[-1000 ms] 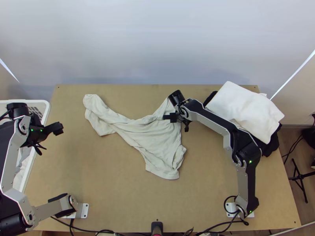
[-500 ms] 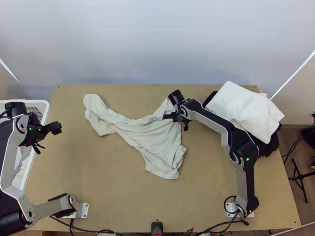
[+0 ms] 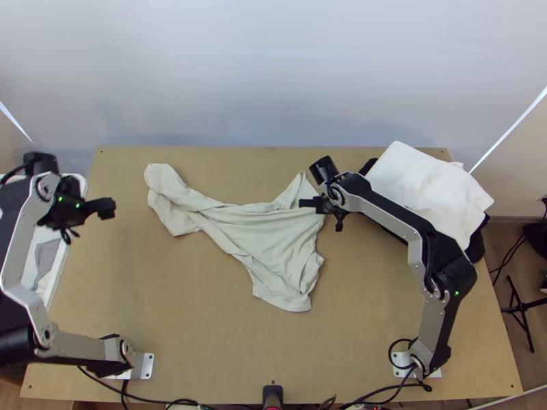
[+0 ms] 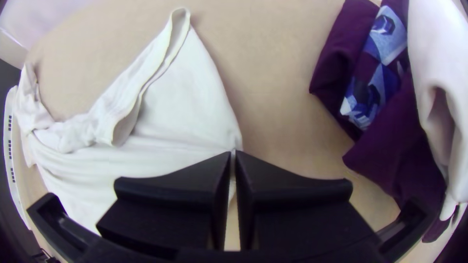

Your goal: Fold the t-shirt

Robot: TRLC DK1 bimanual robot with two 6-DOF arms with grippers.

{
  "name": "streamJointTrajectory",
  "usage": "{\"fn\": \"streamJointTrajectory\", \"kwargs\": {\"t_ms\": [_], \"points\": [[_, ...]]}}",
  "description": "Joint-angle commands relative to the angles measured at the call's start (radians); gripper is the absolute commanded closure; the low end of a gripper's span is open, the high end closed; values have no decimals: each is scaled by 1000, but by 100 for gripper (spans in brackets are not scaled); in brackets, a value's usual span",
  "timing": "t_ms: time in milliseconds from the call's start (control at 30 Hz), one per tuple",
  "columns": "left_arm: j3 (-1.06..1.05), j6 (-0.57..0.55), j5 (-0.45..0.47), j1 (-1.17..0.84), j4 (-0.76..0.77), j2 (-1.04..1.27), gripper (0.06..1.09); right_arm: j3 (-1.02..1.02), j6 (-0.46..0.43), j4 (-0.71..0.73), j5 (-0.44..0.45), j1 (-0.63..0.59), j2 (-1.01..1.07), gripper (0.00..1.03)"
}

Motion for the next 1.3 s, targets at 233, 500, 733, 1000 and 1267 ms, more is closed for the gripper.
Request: {"fn": "streamJointTrajectory", "kwargs": {"t_ms": [233, 500, 733, 1000, 1267], "points": [[524, -73, 431, -69, 14, 484, 10, -80, 51, -66, 9, -32, -60, 100], [735, -62, 476, -150, 21, 685, 10, -78, 50, -81, 104, -84, -76, 100], [763, 111, 449, -192, 9, 738, 10, -63, 51, -58, 120, -112, -80, 100], [778, 300, 308, -185, -62, 795, 10, -55, 50, -46, 129, -112, -73, 100], [807, 330, 272, -187, -117, 814, 10, -49, 50, -46, 130, -106, -66, 100]]}}
